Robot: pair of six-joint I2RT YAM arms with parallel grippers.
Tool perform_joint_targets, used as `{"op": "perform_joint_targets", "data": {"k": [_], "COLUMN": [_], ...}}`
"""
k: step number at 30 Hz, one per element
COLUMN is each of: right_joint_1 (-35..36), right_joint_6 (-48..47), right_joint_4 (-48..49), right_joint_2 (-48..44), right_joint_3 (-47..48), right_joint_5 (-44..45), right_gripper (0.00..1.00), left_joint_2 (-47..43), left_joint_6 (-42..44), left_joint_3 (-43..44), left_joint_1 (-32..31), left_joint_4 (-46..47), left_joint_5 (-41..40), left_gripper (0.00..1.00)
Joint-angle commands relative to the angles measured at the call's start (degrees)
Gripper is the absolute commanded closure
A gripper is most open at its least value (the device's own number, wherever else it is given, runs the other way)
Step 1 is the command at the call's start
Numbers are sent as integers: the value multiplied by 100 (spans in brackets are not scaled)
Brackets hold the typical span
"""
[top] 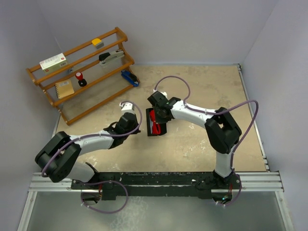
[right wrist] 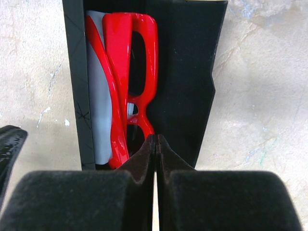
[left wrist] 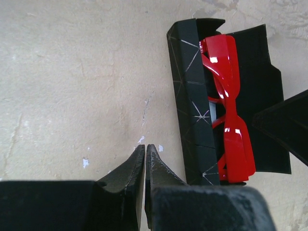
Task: Organize the sunglasses
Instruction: Adjust the sunglasses in the sunglasses case.
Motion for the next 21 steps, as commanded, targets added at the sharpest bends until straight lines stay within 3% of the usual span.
{"op": "perform_joint_targets", "data": {"k": [1,21], "right_joint_1": [-27,-26], "right_joint_6": [-118,65], "right_joint_4": [141,345], "right_joint_2": [131,502], "right_joint_3": [294,450], "right_joint_5": [127,-173], "right_gripper": [100,100], "left_joint_2": [325,1020], "left_joint_6": [-102,-189], "left_joint_3": [-15,116], "left_joint_1": [-29,-32], "left_joint_4": [739,1354], "left_joint_5": [239,416], "left_gripper": [100,100]}}
